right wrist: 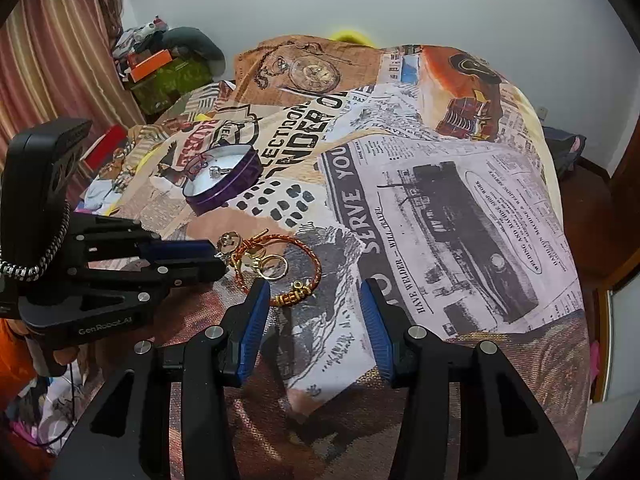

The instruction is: Organize jewelry

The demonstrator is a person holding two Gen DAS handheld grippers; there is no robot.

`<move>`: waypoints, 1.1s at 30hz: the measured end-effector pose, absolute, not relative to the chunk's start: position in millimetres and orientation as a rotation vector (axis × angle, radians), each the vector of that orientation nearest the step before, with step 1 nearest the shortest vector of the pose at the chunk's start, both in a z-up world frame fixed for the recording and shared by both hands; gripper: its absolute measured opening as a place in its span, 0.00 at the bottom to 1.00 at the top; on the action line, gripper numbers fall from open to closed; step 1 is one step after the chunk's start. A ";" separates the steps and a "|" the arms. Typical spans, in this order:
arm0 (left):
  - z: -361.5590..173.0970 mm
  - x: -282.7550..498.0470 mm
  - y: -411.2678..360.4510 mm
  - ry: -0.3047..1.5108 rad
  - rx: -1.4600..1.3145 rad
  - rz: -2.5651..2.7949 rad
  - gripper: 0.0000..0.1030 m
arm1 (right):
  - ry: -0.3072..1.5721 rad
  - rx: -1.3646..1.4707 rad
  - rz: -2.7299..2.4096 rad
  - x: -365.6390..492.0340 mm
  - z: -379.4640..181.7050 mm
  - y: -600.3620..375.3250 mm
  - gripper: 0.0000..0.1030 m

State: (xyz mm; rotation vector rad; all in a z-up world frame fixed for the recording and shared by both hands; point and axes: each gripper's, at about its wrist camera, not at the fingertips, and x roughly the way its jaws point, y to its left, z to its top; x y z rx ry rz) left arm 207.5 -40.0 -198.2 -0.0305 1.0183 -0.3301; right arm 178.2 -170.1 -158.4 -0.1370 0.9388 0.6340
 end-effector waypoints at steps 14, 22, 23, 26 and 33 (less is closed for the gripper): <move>-181.3 187.1 -31.8 0.957 -0.054 -0.313 0.06 | 0.939 -0.150 0.619 175.9 -159.3 -170.1 0.51; -154.7 170.4 -12.0 0.883 -0.087 -0.294 0.03 | 0.934 -0.163 0.642 173.6 -157.8 -160.2 0.51; -151.8 168.1 -9.1 0.875 -0.092 -0.293 0.03 | 0.932 -0.171 0.643 173.4 -158.2 -157.9 0.51; -148.6 163.4 -5.0 0.862 -0.093 -0.287 0.03 | 0.933 -0.181 0.642 175.4 -160.4 -152.8 0.51; -150.6 151.8 -1.6 0.862 -0.107 -0.306 0.03 | 0.966 -0.155 0.663 183.8 -168.0 -144.7 0.51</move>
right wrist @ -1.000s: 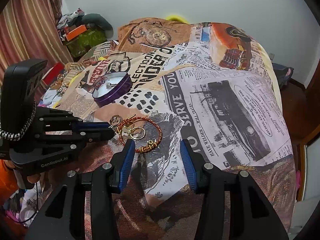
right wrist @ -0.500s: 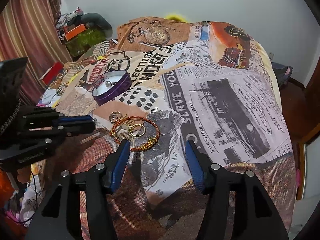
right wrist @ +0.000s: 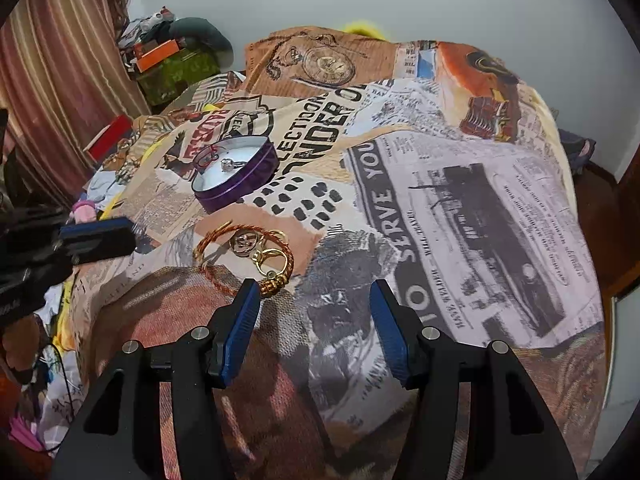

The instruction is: Organize jewelry

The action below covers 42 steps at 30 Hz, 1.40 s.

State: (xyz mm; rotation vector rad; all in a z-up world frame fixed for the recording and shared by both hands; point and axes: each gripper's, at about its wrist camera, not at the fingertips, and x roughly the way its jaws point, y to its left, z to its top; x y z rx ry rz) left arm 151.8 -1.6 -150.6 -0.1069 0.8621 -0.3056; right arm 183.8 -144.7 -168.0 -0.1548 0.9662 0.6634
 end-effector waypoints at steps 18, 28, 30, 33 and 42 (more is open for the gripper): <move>-171.3 139.9 2.5 0.898 -0.122 -0.302 0.01 | 0.949 -0.307 0.659 178.6 -178.6 -114.0 0.20; -178.9 158.1 1.8 0.927 -0.116 -0.301 0.20 | 0.928 -0.317 0.641 174.4 -176.7 -121.7 0.10; -180.6 165.3 -0.6 0.933 -0.117 -0.311 0.22 | 0.928 -0.305 0.642 174.5 -176.4 -123.3 0.10; -186.2 177.7 -4.9 0.951 -0.114 -0.317 0.22 | 0.924 -0.292 0.642 174.0 -176.7 -124.1 0.10; -199.2 199.5 -19.1 0.973 -0.060 -0.366 0.22 | 0.920 -0.280 0.659 173.9 -178.7 -126.2 0.10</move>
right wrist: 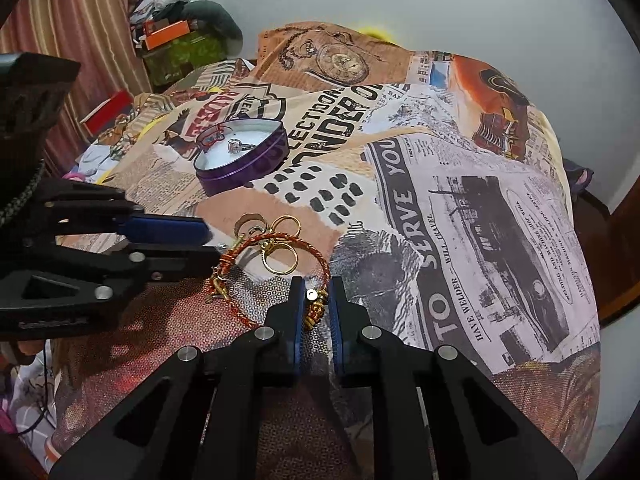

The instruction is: Organize jewelry

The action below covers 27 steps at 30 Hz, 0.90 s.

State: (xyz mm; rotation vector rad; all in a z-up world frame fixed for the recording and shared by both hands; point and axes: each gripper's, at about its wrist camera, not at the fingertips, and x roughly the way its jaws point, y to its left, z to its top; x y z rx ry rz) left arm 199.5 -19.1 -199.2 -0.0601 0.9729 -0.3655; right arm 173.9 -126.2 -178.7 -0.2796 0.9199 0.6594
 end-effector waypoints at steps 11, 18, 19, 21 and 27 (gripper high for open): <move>-199.2 202.8 -28.8 0.981 -0.010 -0.413 0.22 | 0.913 -0.321 0.653 171.7 -175.5 -132.6 0.10; -193.9 200.4 -19.5 1.011 -0.137 -0.426 0.22 | 0.908 -0.377 0.603 173.0 -172.9 -146.8 0.10; -193.1 199.9 -21.7 1.012 -0.134 -0.430 0.22 | 0.907 -0.384 0.602 172.5 -173.0 -147.6 0.10; -191.5 198.9 -29.2 1.011 -0.115 -0.436 0.22 | 0.905 -0.396 0.601 170.8 -173.2 -148.3 0.10; -188.7 200.0 -52.0 0.989 -0.005 -0.432 0.22 | 0.899 -0.420 0.601 166.3 -173.0 -148.4 0.10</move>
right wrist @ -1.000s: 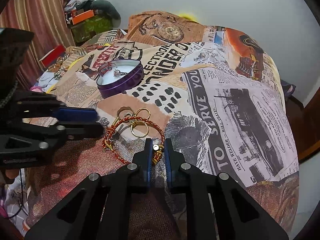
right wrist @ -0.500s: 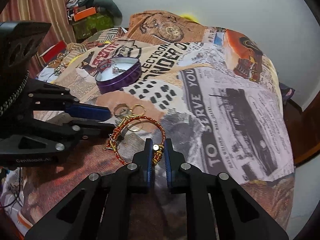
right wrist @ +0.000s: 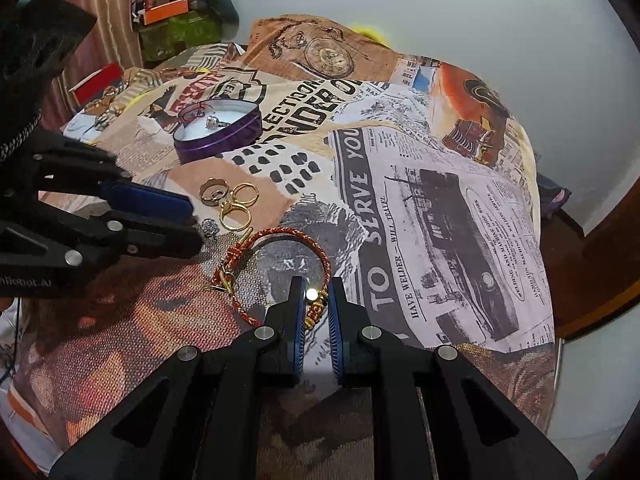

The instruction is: Organize jewelry

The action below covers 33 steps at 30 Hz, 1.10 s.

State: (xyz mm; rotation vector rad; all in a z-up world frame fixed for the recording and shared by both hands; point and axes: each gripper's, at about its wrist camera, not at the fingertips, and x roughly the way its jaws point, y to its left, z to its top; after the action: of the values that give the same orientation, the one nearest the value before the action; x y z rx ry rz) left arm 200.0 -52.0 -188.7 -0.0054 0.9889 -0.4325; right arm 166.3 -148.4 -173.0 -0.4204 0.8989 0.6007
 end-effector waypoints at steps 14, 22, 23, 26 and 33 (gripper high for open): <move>-199.2 208.2 -71.4 0.991 0.021 -0.474 0.14 | 0.911 -0.414 0.613 162.7 -174.9 -155.0 0.10; -199.9 207.0 -74.1 0.985 0.021 -0.449 0.00 | 0.916 -0.405 0.593 161.9 -174.1 -162.8 0.10; -200.7 208.0 -71.7 0.989 0.005 -0.446 0.00 | 0.918 -0.401 0.589 162.3 -174.2 -164.5 0.10; -200.6 208.0 -68.4 0.988 -0.016 -0.437 0.00 | 0.921 -0.394 0.578 163.1 -174.7 -168.6 0.10; -191.0 198.4 -68.3 0.981 -0.010 -0.463 0.01 | 0.924 -0.368 0.566 165.1 -173.9 -175.2 0.10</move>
State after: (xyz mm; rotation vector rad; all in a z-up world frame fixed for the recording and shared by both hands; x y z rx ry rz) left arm 198.4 -68.3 -191.0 -0.0104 0.9812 -0.4629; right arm 165.1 -175.2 -173.9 -0.3678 0.9240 0.5657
